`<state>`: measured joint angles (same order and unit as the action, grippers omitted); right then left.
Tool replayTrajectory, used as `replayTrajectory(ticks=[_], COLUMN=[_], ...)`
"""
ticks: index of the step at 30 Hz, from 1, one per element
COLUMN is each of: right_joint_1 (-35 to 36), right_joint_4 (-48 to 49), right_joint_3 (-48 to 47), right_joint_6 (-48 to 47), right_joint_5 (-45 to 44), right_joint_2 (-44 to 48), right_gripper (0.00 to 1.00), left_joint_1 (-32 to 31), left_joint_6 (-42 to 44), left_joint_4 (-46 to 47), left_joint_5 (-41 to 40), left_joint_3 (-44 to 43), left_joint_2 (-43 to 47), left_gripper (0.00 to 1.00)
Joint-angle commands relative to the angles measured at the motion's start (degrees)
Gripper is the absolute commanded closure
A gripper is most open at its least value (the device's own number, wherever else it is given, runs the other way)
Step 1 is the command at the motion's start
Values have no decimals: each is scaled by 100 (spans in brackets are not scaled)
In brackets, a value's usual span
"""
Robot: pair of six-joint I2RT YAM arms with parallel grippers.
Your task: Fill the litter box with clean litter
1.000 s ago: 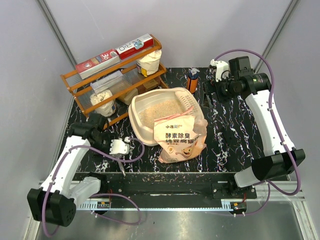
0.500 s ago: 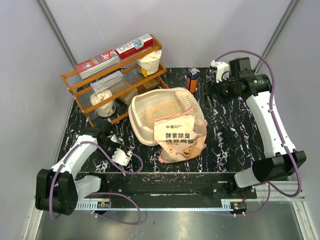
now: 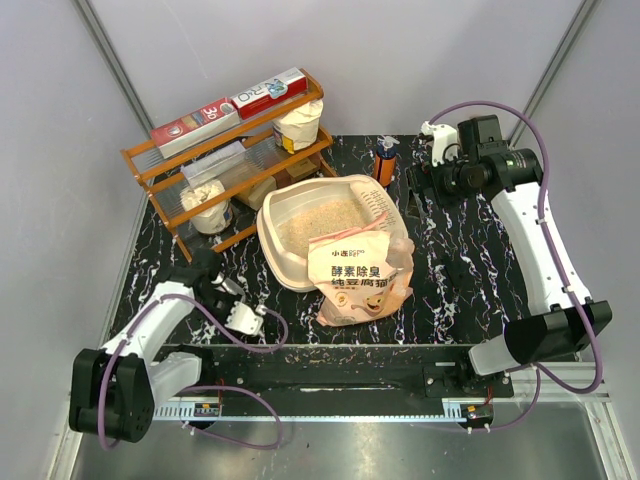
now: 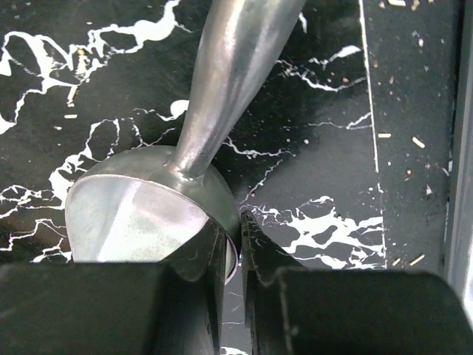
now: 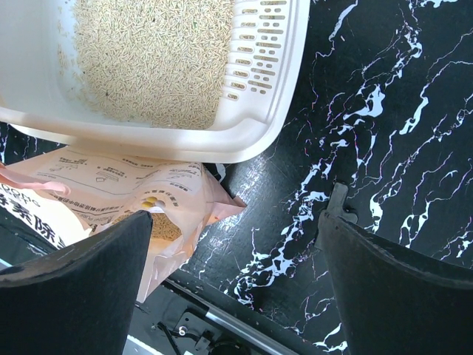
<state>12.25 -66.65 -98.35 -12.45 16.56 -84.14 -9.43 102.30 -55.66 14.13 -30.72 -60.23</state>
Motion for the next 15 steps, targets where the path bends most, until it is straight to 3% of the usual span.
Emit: replayTrajectory(ticks=[1, 8, 15], right_joint_1=[-12, -12, -12], right_joint_4=[135, 126, 135], right_joint_3=[-229, -308, -650], right_joint_6=[-21, -12, 5], right_joint_5=[-3, 49, 120], right_joint_2=[-76, -147, -155], right_gripper=[1, 2, 4], left_joint_1=[11, 20, 20], left_joint_6=[-1035, -2695, -4234], left_joint_4=[195, -181, -894], left_joint_5=[643, 1197, 1408], left_joint_3=[-153, -689, -2155], left_joint_2=[142, 836, 1768], left_gripper=[97, 100, 100])
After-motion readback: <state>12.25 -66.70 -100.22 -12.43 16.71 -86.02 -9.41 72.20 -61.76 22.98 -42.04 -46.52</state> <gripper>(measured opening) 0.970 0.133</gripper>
